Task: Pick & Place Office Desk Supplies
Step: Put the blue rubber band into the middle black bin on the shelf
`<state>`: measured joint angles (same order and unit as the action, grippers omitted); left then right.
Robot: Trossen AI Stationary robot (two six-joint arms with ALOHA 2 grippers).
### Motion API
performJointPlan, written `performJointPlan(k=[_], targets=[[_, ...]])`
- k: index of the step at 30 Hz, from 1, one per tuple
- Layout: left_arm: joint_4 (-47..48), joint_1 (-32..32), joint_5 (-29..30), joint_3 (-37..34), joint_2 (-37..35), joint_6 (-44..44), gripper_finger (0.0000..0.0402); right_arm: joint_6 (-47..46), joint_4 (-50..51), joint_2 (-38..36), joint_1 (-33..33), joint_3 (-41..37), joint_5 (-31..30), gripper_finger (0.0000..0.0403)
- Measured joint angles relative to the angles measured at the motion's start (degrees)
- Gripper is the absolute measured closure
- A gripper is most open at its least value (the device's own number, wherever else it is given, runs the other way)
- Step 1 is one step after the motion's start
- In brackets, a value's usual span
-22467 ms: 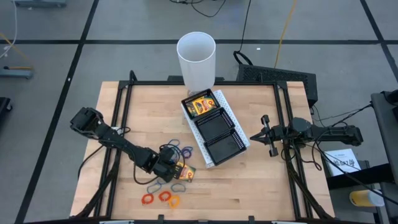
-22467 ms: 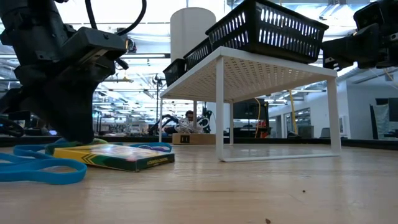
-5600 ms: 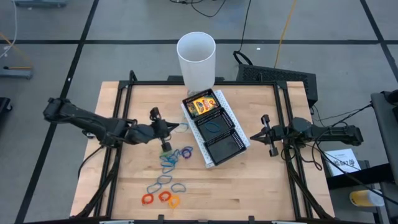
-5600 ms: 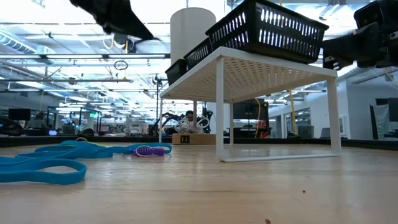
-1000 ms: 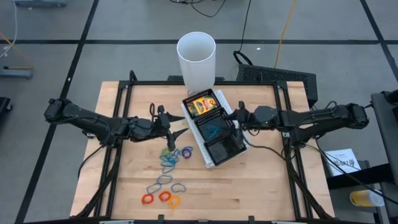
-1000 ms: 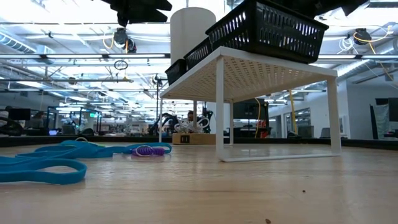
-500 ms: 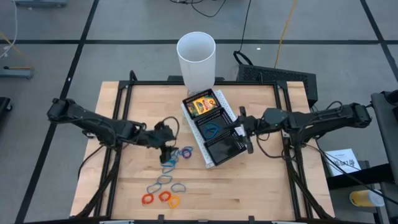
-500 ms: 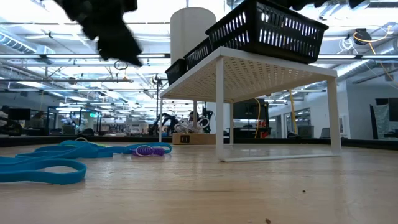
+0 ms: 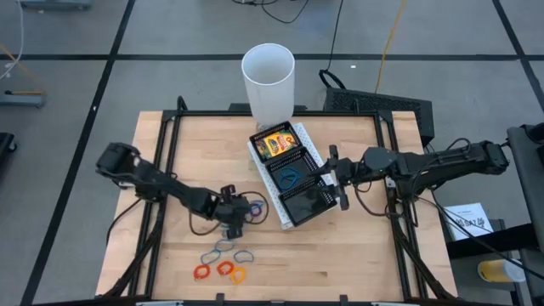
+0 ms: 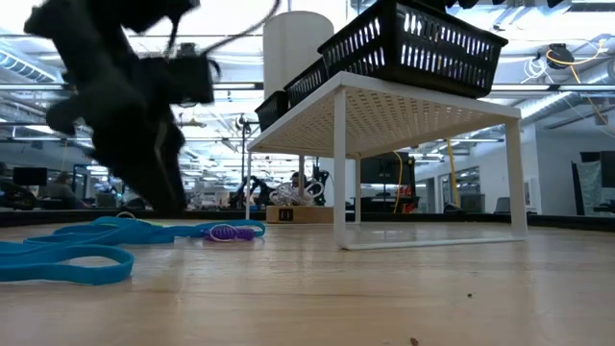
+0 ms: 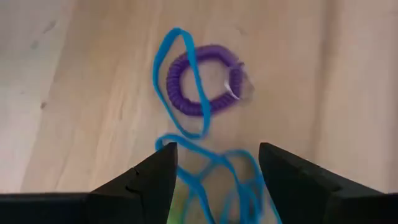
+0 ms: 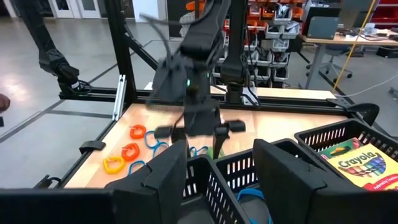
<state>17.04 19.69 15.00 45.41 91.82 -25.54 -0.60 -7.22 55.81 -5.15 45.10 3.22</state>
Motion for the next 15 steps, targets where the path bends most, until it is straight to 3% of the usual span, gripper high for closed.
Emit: performJointPlan(k=[6,15], targets=[[-7.5,-0.5,1.6,0.0,6.0,2.3,0.0165,0.0,-0.2,0.0,0.0,0.0,0.0,0.0229],[-8.6,-0.5,1.2,0.0,6.4,4.5,0.0180,0.0,0.2,0.0,0.0,0.0,0.0,0.0233]])
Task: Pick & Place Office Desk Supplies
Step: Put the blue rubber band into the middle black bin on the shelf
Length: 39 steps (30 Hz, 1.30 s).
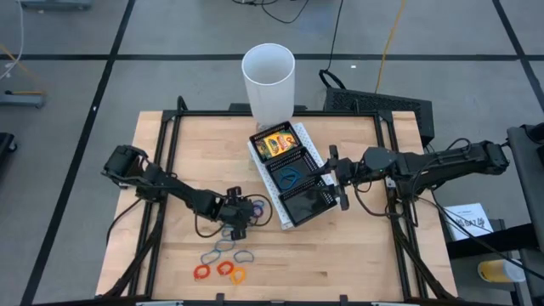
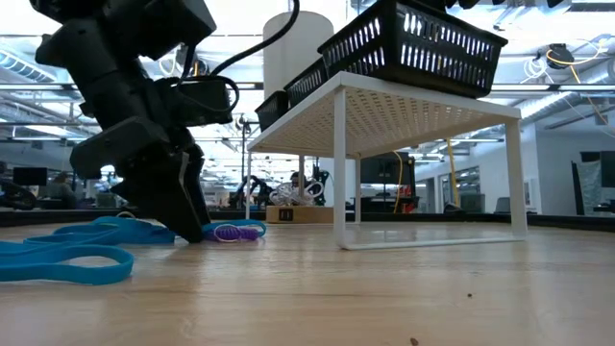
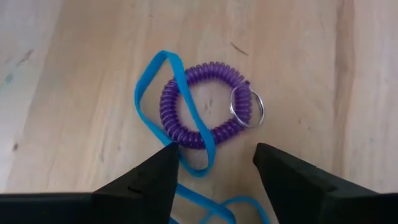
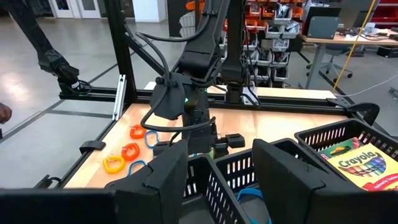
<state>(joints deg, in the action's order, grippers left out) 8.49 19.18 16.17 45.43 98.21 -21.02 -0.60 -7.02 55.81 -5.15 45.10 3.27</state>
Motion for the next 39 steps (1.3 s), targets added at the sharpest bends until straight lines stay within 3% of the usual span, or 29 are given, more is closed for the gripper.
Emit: performJointPlan(k=[15,23,39], targets=[[0.4,-0.2,-2.2,0.0,0.1,0.0,0.0389,0.4,0.1,0.0,0.0,0.0,-0.1,0.0238],[3.4,-0.8,-3.9,-0.1,-6.0,-0.6,0.0394,0.5,0.1,0.0,0.0,0.0,-0.2,0.0238],[7.4,-0.8,9.7,-0.1,-28.2,7.9,0.0386,0.8,1.4,0.0,0.3,0.0,-0.2,0.0238]])
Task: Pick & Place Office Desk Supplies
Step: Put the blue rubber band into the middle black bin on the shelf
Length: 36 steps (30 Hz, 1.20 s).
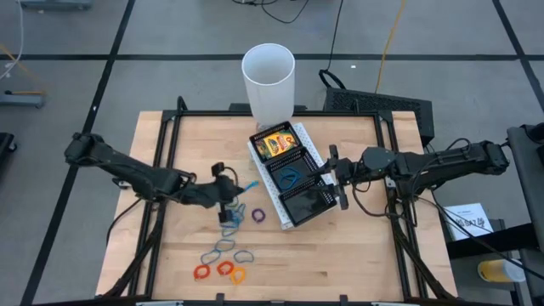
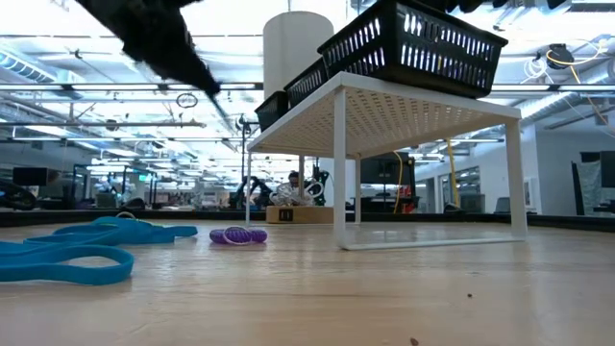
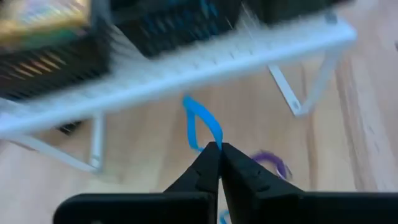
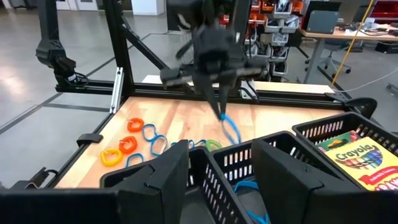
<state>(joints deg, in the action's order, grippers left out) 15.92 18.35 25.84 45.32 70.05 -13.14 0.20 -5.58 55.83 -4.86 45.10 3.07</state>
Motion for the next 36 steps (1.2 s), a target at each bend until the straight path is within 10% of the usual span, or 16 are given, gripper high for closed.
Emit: performJointPlan(k=[9,36], targets=[[-18.0,-1.2,5.5,0.0,-3.7,10.5,0.0387,1.1,-0.3,0.0,0.0,0.0,-0.2,0.0238],[-47.7,-5.9,-17.1,0.1,4.3,21.7,0.0391,-2.5,-30.2,17.0,3.0,0.0,0.1,0.0228]])
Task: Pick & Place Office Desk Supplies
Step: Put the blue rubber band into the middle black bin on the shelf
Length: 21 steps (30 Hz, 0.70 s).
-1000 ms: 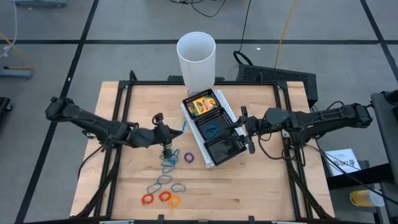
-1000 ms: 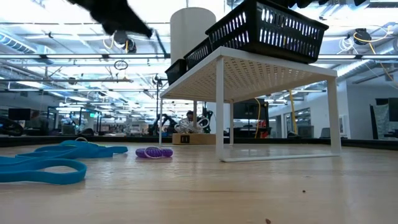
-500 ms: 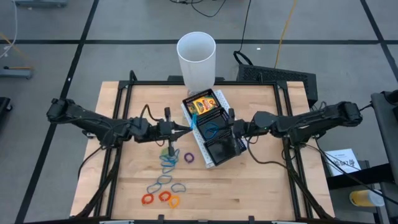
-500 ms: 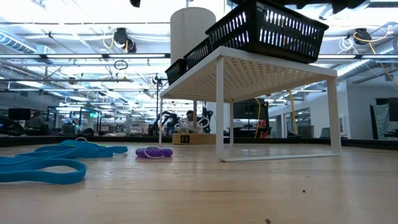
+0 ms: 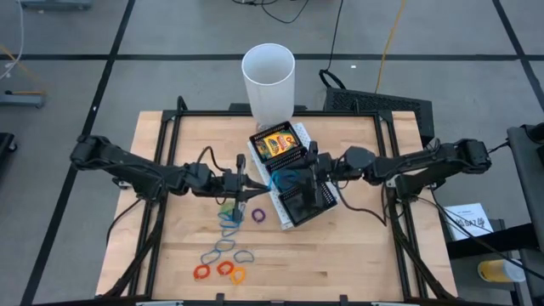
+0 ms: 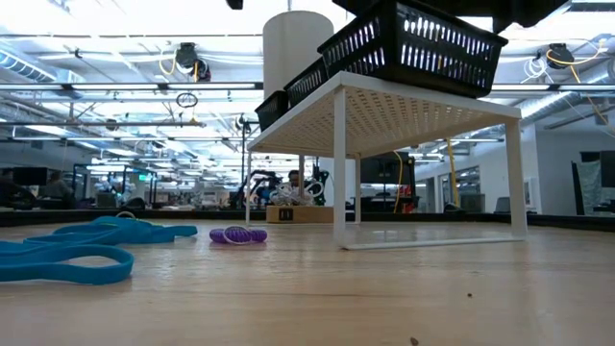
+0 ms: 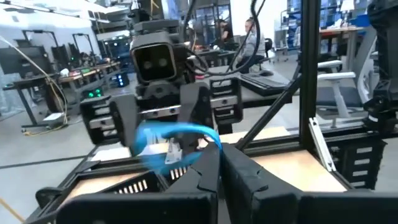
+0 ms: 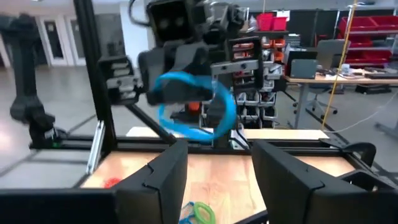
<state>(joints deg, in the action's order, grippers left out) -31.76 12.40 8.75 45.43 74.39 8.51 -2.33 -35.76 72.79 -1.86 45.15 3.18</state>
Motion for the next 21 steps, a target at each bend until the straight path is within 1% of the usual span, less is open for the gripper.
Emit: performJointPlan(k=[3,6,7,10,14,18,21], targets=[[-0.5,0.0,0.0,0.0,1.2,0.0,0.0395,-1.4,-1.8,0.5,0.0,0.0,0.7,0.0220],[-2.4,-0.3,-0.2,0.0,2.7,0.1,0.0396,-1.9,-5.1,2.2,0.0,0.0,4.3,0.0215],[-2.7,-0.3,-0.2,0.0,3.2,0.2,0.0393,-1.9,-6.0,2.8,0.0,0.0,4.6,0.0215],[-2.7,-0.3,-0.7,0.0,3.5,0.2,0.0389,-1.7,-6.1,3.8,0.1,0.0,4.2,0.0216],[-2.9,0.5,-1.4,0.0,3.4,0.3,0.0397,-1.5,-5.7,3.8,0.4,0.0,4.2,0.0219],[-2.9,1.4,-1.5,0.0,3.3,0.6,0.0389,-1.1,-6.3,3.8,0.4,0.0,4.2,0.0218],[-2.9,1.5,-1.5,0.0,3.3,0.6,0.0396,-1.4,-6.2,3.8,0.4,0.0,4.2,0.0218]])
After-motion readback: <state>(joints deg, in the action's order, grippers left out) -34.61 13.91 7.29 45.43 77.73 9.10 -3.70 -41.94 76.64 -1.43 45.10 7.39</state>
